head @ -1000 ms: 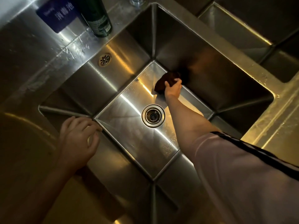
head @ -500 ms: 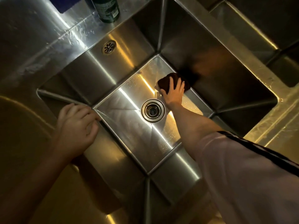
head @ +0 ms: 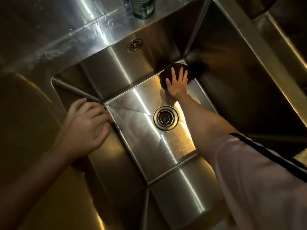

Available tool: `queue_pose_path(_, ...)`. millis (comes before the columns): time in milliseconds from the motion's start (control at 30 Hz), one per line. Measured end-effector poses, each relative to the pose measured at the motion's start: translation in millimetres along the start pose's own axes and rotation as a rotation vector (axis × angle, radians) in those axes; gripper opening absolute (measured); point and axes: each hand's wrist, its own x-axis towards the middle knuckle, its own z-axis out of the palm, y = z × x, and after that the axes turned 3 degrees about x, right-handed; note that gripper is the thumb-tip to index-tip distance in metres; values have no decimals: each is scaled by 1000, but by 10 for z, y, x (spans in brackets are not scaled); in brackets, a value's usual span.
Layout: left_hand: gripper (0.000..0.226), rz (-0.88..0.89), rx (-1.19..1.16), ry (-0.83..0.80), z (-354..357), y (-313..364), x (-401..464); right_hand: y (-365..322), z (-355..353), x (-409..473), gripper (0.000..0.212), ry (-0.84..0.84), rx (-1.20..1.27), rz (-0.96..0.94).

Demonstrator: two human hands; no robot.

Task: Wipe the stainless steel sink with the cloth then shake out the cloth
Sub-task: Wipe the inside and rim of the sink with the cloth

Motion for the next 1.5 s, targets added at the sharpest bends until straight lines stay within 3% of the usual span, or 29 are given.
queue_pose_path(133, 34, 7, -11, -32, -10, -2, -4, -271, 192, -22, 65, -11, 30, -90)
queue_pose_path(333, 35, -22, -3, -59, -40, 16, 4, -407, 509, -271, 59, 39, -116, -217)
queue_pose_path(467, 35, -24, -7, -84, -42, 6, -9, -291, 403, -85, 48, 95, -191, -219)
queue_pose_path(600, 35, -29, -9, -69, -42, 10, -10, 76, 201, 107, 51, 138, -293, -184)
queue_pose_path(800, 35, -34, -22, -44, -28, 2, -12, 289, -8, 231, 52, 172, -201, -95)
queue_pose_path(1133, 36, -17, -15, -33, -30, 18, -13, -441, 662, -368, 56, 109, -50, -202)
queue_pose_path(1300, 36, -23, -14, -39, -42, 16, -20, -725, 996, -587, 40, 81, -68, -235)
queue_pose_path(1500, 34, -25, -11, -38, -40, 3, -33, -398, 683, -247, 37, 132, -188, -293)
